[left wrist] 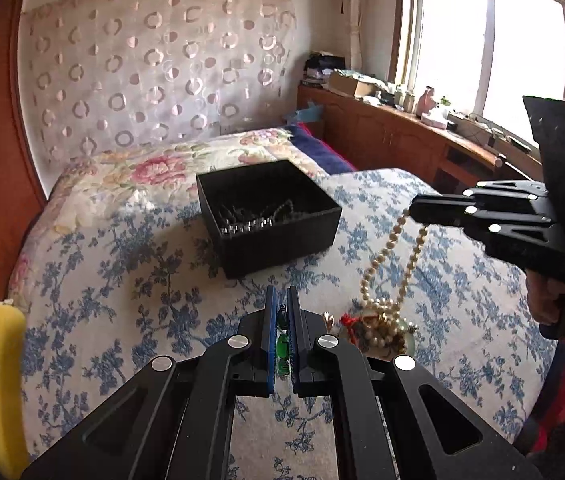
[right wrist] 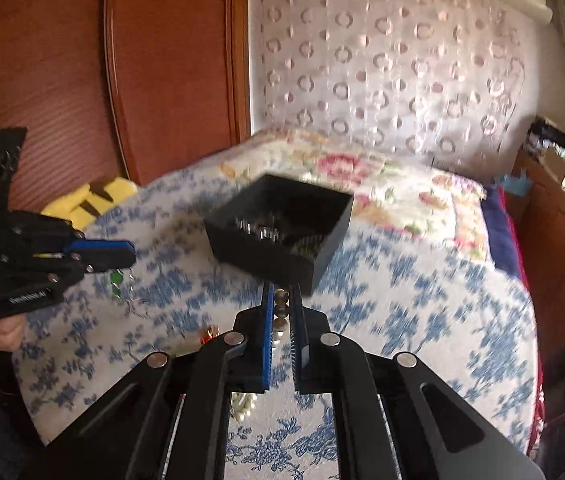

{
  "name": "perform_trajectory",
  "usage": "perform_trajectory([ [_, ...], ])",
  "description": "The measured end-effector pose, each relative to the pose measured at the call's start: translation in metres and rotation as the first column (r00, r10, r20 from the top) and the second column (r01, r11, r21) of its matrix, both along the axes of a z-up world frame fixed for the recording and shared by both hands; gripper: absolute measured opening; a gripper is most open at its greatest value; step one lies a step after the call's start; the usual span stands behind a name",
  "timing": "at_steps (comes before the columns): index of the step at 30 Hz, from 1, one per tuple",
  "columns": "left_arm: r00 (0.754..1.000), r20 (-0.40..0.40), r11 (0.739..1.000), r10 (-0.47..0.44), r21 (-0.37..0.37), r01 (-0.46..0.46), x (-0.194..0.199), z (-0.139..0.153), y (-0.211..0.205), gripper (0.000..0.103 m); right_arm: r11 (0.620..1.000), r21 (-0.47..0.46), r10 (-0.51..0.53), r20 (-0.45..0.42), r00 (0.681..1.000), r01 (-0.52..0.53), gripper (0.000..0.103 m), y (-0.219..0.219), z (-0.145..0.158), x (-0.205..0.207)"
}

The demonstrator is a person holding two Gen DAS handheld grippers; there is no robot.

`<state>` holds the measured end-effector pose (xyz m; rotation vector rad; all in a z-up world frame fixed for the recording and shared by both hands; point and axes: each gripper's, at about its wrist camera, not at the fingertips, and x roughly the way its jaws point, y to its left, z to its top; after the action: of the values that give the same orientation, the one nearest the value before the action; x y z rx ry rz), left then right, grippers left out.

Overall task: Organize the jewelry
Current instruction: 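Carry the bead necklace with the right tool while the left tool carries the green pendant to the box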

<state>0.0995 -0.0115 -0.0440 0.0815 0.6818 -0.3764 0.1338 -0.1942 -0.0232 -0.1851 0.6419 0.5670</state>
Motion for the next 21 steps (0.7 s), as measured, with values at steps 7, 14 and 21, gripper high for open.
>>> perform_trajectory([
  [7, 0.999, 0.037, 1.000, -0.003, 0.005, 0.003, 0.001, 0.017, 0.001, 0.004, 1.000, 0.030, -0.007, 0.083, 0.997, 0.005, 0.008, -0.007, 0.038, -0.004],
  [14, 0.998, 0.065, 1.000, -0.007, 0.006, 0.007, 0.004, 0.031, -0.001, 0.004, 0.999, 0.055, -0.012, 0.142, 0.990, 0.005, 0.008, -0.009, 0.066, -0.005],
  [21, 0.997, 0.077, 1.000, -0.006, 0.005, 0.006, 0.010, 0.039, 0.000, 0.004, 0.997, 0.073, -0.015, 0.181, 0.983, 0.002, 0.008, -0.009, 0.087, -0.002],
])
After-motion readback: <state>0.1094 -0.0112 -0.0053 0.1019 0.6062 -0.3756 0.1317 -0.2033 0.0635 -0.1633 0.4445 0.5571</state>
